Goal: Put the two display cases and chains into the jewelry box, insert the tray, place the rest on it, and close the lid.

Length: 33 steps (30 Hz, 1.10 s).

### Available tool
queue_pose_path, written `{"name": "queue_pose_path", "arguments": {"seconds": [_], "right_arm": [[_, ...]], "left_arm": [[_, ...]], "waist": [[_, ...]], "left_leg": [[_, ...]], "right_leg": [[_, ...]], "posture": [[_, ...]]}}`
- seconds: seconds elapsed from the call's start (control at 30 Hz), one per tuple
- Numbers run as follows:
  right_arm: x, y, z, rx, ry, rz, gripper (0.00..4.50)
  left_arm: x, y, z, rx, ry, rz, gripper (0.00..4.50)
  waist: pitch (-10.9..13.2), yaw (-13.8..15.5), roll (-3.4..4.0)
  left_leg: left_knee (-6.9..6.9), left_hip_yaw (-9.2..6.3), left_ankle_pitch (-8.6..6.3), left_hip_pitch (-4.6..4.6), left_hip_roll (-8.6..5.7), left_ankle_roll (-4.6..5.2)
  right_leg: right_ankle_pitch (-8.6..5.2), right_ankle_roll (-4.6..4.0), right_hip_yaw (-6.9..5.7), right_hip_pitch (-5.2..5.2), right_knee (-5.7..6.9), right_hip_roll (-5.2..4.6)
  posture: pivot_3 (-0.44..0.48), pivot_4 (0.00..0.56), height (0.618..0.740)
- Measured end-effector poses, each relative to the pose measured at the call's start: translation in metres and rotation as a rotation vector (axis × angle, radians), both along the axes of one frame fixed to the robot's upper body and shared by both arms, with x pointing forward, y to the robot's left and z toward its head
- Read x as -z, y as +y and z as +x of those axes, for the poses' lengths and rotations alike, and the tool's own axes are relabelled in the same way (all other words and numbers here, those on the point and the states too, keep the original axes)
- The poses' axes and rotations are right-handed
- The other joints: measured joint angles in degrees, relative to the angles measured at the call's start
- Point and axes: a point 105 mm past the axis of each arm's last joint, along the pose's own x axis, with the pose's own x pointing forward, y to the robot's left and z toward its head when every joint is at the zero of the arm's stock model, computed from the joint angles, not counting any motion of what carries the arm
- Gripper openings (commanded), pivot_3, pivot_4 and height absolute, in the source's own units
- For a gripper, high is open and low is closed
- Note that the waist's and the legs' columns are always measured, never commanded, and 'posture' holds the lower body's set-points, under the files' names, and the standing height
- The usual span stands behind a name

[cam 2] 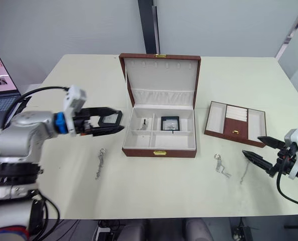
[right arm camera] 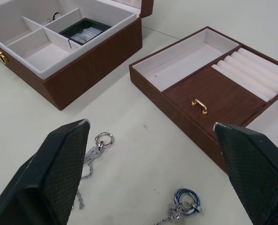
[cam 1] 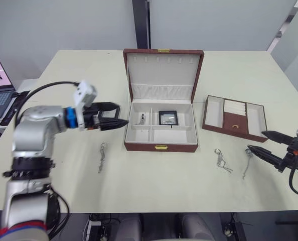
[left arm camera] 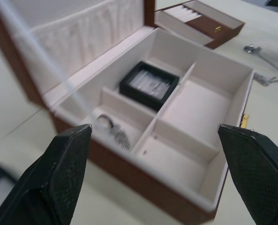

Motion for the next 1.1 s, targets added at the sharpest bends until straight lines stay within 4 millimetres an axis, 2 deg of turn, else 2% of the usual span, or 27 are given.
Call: {"name": "queue_pose_path", "arguments": {"seconds": [0.13,0.23,0.4,0.53,0.6,0.77,0.83,1.1], "right_arm": [[0.004,-0.008,0.005,0.0,0.018,-0.008,4.5],[0.015,-0.023,0.006,0.035,0.059,-0.011,4.5],[0.028,-0.035,0.006,0.057,0.096,-0.013,4.5],[0.042,-0.052,0.003,0.108,0.135,-0.021,4.5],[0.046,-0.058,0.002,0.125,0.142,-0.029,4.5],[0.052,-0.071,0.003,0.163,0.137,-0.056,4.5],[0.054,-0.075,0.003,0.177,0.14,-0.065,4.5],[0.057,-0.078,0.005,0.184,0.135,-0.071,4.5]], "left_arm": [[0.008,0.037,-0.016,-0.153,0.017,0.047,4.45],[0.021,0.068,-0.029,-0.293,0.038,0.065,4.45],[0.033,0.093,-0.047,-0.424,0.032,0.086,4.45],[0.058,0.116,-0.068,-0.539,0.068,0.107,4.45],[0.065,0.123,-0.075,-0.583,0.071,0.101,4.45],[0.063,0.139,-0.083,-0.668,0.023,0.107,4.45],[0.068,0.144,-0.087,-0.69,0.032,0.115,4.45],[0.076,0.15,-0.092,-0.725,0.046,0.122,4.45]], "waist": [[0.0,0.2,0.0],[0.0,0.2,0.0],[0.0,0.1,0.0],[0.0,-0.1,0.02],[0.0,0.0,0.02],[0.0,0.0,0.02],[0.0,0.0,0.02],[0.0,0.0,0.03]], "left_leg": [[-0.03,-0.02,-0.01,-0.01,-0.02,0.01],[-0.04,-0.03,-0.01,0.0,-0.04,0.02],[-0.06,0.0,-0.02,0.02,-0.02,0.02],[-0.12,0.04,-0.02,0.07,0.01,0.02],[-0.1,0.01,-0.01,0.08,0.0,0.02],[-0.1,0.05,-0.02,0.09,-0.02,0.02],[-0.11,0.06,-0.02,0.09,-0.02,0.02],[-0.11,0.06,-0.02,0.1,-0.01,0.02]], "right_leg": [[0.0,0.0,-0.03,0.0,-0.07,-0.25],[0.0,0.0,-0.04,0.03,-0.08,-0.31],[0.0,0.0,-0.03,0.03,-0.09,-0.32],[0.0,0.0,-0.01,0.02,-0.08,-0.32],[0.0,0.0,0.0,0.05,-0.06,-0.32],[0.0,0.0,-0.02,0.06,-0.08,-0.33],[0.0,0.0,-0.02,0.05,-0.09,-0.33],[0.0,0.0,-0.02,0.07,-0.08,-0.33]], "posture": [[0.0,0.15,0.74],[0.0,0.15,0.74],[0.0,0.15,0.74],[0.0,0.15,0.74],[0.0,0.15,0.74],[0.0,0.15,0.74],[0.0,0.15,0.74],[0.0,0.15,0.74]]}}
